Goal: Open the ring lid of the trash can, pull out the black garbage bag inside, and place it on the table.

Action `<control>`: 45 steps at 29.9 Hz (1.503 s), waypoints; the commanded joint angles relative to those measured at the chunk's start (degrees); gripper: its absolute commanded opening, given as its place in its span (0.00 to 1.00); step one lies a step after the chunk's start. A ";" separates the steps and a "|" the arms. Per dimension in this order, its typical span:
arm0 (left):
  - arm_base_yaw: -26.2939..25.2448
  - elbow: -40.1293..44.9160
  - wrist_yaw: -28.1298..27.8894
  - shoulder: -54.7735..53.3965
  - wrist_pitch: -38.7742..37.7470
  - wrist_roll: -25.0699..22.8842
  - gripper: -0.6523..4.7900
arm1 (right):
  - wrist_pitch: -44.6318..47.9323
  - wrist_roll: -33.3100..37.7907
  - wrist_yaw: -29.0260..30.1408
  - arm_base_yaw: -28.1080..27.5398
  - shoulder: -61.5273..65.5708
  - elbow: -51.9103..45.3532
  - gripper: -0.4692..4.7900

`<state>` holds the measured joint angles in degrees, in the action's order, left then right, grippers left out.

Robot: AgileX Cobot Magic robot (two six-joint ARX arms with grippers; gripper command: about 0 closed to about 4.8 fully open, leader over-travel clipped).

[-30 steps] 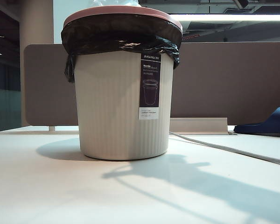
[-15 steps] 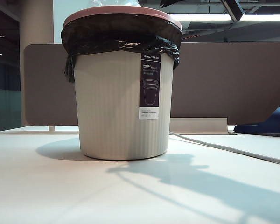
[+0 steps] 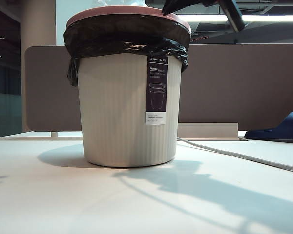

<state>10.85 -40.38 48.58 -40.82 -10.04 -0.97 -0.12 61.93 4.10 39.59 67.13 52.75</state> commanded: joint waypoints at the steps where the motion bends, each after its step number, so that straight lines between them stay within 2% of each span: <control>1: 2.69 -0.28 -2.86 -0.07 0.96 -2.12 0.35 | 0.90 0.92 0.52 0.11 0.55 0.15 0.12; 4: 3.80 -0.28 -3.76 -0.09 1.14 -2.16 0.35 | 1.49 0.87 0.70 0.07 0.85 0.15 0.21; 7: 3.80 -0.28 -3.80 -0.07 1.11 -2.19 0.35 | 2.29 0.85 0.85 0.07 0.85 0.15 0.22; 10: 3.78 -0.28 -3.83 -0.07 1.11 -2.19 0.35 | 3.15 0.83 1.16 0.07 0.85 0.15 0.33; 39: 3.78 -0.28 -3.78 -0.07 0.94 -2.27 0.36 | 9.44 0.83 1.09 0.00 0.85 0.15 0.33; 41: 3.78 -0.28 -3.85 -0.07 0.96 -4.17 0.42 | 10.60 0.79 1.49 0.00 0.85 0.15 0.33; 45: 3.78 -0.28 -4.04 -0.07 0.94 -8.76 0.42 | 13.20 0.63 2.03 -0.02 0.85 0.15 0.33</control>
<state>14.59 -40.40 44.71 -40.95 -9.67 -6.98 10.37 62.72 5.87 39.55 68.18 52.71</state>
